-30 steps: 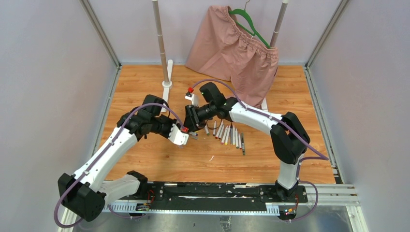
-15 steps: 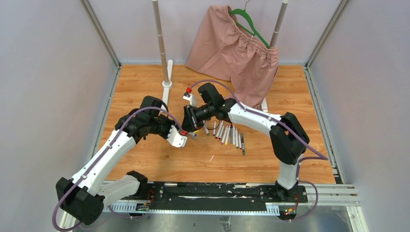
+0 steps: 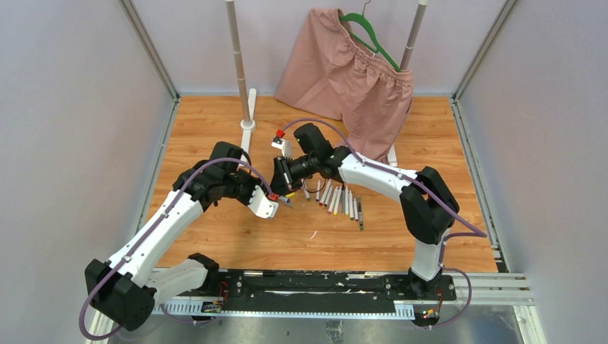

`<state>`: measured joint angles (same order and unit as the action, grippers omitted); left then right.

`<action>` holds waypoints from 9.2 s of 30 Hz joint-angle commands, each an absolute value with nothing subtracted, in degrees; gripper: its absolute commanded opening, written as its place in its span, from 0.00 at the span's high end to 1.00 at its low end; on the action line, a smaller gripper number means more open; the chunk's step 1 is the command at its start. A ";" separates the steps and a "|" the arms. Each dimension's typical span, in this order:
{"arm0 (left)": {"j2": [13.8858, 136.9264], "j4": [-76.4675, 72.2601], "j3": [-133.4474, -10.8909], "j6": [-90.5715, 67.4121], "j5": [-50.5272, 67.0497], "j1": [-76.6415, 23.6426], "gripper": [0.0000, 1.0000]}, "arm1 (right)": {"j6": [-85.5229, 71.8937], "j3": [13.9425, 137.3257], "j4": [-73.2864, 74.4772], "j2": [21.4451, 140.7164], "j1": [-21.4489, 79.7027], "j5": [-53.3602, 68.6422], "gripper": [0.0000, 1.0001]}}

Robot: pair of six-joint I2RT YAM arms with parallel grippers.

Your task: Open the pen caps

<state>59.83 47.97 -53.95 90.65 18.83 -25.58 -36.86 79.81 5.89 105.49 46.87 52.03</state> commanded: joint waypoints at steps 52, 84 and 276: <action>66.71 39.61 -58.04 88.33 13.94 -8.75 0.93 | -29.27 56.12 15.91 83.17 46.49 44.14 1.00; 55.89 44.52 -53.72 85.66 19.89 -27.24 0.98 | -35.77 77.87 8.45 100.44 48.69 48.24 1.00; 57.89 31.19 -52.03 75.01 11.52 -24.83 1.00 | -44.32 69.52 0.53 89.99 52.82 27.22 1.00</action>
